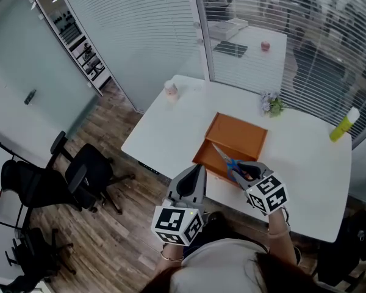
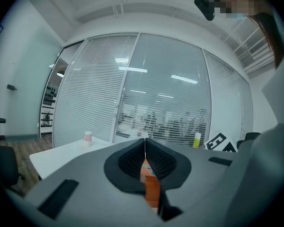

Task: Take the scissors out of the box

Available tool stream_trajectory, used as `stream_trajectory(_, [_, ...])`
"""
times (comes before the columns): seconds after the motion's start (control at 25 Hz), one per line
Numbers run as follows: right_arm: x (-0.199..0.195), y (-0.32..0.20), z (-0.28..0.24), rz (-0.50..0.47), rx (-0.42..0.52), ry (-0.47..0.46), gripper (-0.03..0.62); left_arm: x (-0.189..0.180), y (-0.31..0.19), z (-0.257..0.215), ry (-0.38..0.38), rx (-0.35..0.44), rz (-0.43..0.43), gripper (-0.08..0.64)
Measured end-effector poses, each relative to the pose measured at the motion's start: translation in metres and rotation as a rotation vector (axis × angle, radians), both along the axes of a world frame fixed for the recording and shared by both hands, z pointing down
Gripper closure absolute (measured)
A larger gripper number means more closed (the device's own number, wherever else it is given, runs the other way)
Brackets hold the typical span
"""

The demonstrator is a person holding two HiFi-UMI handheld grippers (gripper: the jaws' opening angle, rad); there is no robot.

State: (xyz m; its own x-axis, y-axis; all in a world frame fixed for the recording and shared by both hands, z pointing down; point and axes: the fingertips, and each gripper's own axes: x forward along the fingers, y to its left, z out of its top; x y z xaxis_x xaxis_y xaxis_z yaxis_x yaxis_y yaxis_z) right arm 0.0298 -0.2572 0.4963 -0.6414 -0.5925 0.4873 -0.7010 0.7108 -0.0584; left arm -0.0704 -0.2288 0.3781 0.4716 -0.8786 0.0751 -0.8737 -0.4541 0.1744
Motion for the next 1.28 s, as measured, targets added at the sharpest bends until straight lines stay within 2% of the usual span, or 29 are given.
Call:
stream_trajectory(0.6, [0.013, 0.032, -0.05, 0.004, 0.101, -0.149, 0.482, 0.011, 0.03, -0.01, -0.008, 0.015, -0.008, 0.54])
stream_trajectory(1.28, [0.028, 0.067, -0.093, -0.001, 0.205, -0.252, 0.482, 0.024, 0.054, -0.015, -0.012, 0.026, -0.012, 0.54])
